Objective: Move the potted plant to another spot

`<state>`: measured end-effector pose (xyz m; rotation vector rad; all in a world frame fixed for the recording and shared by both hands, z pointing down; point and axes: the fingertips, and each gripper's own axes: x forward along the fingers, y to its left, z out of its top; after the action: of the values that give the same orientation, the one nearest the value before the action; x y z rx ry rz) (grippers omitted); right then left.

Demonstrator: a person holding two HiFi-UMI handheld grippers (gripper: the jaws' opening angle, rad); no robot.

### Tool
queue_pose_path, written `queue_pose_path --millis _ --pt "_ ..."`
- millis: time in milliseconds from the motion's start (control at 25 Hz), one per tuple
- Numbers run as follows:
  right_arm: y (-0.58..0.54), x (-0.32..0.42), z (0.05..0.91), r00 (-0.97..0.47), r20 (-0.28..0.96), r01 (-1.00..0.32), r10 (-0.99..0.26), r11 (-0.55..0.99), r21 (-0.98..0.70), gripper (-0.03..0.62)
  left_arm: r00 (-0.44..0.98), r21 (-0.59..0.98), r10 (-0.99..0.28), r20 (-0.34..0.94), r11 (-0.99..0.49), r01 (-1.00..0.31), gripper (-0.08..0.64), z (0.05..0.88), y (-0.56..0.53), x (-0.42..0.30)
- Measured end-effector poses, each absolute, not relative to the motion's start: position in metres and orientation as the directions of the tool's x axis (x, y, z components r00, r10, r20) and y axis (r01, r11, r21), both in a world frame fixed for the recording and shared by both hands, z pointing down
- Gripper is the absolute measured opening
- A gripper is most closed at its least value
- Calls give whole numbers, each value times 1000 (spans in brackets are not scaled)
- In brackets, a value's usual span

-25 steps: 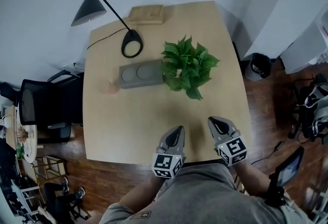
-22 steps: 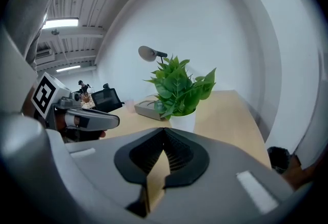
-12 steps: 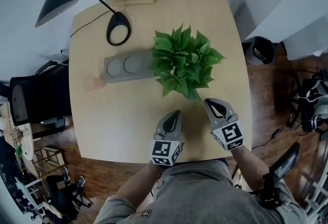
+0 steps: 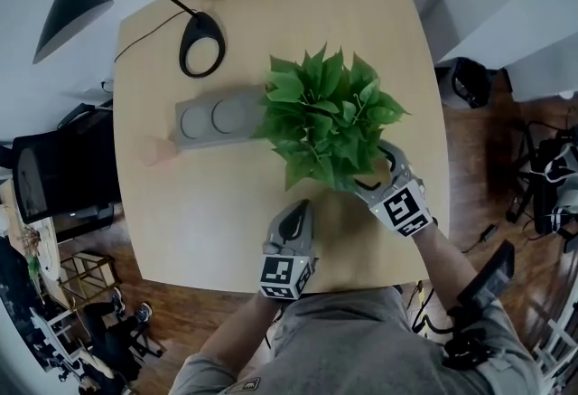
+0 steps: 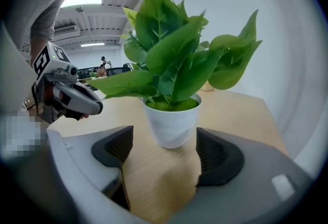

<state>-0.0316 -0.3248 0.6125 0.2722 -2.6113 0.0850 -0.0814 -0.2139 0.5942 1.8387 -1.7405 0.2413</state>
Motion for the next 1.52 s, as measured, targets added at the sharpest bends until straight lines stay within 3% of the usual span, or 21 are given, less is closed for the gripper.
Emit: queue_pose_path --millis 120,360,920,1520 --pt "-336 -46 615 -865 482 -161 -136 987 -10 458 111 283 -844 525 50 -958 -6 597 -209 -89" --pt "-336 -73 612 -906 420 -61 -54 998 -2 541 98 270 -832 545 63 -961 -6 599 -201 -93" --pt "-352 -90 625 -914 376 -149 -154 988 42 537 100 237 -825 556 42 -971 -6 592 -193 -85" --pt "-345 -90 614 -937 314 -162 -155 987 4 518 82 211 -832 549 43 -976 -6 589 -186 -76"
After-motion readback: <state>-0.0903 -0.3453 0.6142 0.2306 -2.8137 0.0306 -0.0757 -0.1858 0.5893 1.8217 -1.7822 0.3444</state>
